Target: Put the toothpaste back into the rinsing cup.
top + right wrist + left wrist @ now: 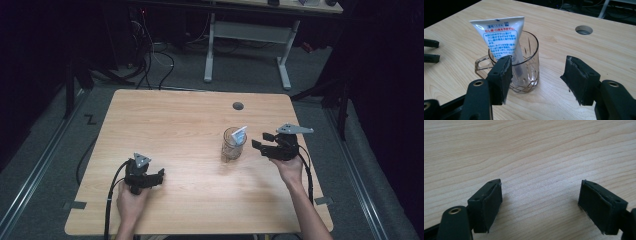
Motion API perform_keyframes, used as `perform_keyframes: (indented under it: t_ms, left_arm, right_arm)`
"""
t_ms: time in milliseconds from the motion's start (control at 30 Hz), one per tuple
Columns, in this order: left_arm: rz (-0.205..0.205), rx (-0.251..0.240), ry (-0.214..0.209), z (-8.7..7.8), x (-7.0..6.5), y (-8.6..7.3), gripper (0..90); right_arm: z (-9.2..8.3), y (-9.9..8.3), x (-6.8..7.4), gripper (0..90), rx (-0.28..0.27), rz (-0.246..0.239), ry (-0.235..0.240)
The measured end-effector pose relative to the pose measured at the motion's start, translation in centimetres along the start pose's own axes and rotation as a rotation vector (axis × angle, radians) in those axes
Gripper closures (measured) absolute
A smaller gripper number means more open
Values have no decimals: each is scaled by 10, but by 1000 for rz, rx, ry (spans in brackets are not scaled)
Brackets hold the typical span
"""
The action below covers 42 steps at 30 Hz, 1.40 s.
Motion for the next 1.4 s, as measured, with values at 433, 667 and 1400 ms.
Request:
perform_keyframes:
  t_ms: [433,667,1400]
  left_arm:
    - [0,0,0,0,0,0,192]
    - [0,0,0,0,0,0,192]
    - [0,0,1,0,0,0,192]
  right_arm:
    - [-8,-13,-13,410,-25,56,-10]
    - [-8,-22,-17,414,-24,74,-13]
    - [-2,-51,-25,416,-9,118,-41]
Point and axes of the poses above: each handheld gripper's, and its own axes: z roughly forward along the jaws, y roughly out of its top, x roughly to its left, the point moved 2 cm from there along z, roughly forward along the jaws, and after that the axes turned 13 degrees about z, right-handed, at the moved point
